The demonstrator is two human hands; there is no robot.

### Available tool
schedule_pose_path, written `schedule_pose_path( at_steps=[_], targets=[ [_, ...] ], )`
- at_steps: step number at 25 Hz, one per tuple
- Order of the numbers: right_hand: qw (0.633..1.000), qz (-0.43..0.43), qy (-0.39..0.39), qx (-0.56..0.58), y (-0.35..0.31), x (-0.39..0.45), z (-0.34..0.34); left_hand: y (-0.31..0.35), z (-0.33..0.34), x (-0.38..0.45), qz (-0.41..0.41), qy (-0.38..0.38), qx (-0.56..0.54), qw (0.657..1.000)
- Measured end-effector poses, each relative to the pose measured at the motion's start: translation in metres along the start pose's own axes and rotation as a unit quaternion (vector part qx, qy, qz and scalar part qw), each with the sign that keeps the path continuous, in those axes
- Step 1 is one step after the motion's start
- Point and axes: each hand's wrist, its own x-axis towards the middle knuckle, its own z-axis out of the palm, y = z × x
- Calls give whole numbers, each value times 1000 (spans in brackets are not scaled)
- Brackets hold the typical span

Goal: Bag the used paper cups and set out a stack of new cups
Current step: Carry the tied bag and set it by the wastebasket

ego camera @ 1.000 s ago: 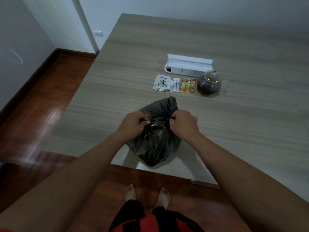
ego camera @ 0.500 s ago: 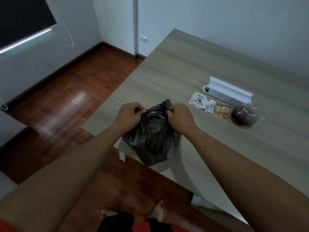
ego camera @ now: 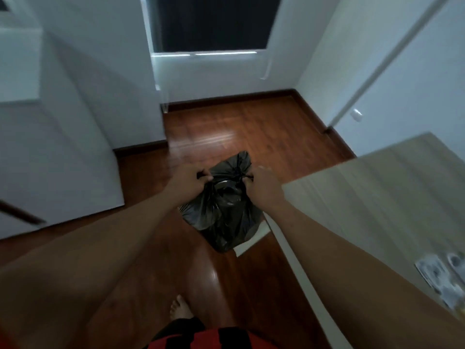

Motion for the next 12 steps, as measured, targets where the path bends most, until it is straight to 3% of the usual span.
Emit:
schedule_pose_path(
  at_steps=[6,12],
  targets=[
    [978,-173,-115,-1,-172,44,99,-136,-120,-80,-172,119,-7,978],
    [926,-314,-208,-28,-332,49,183,-229,-205,-175,-304,242,-29,921]
  ],
)
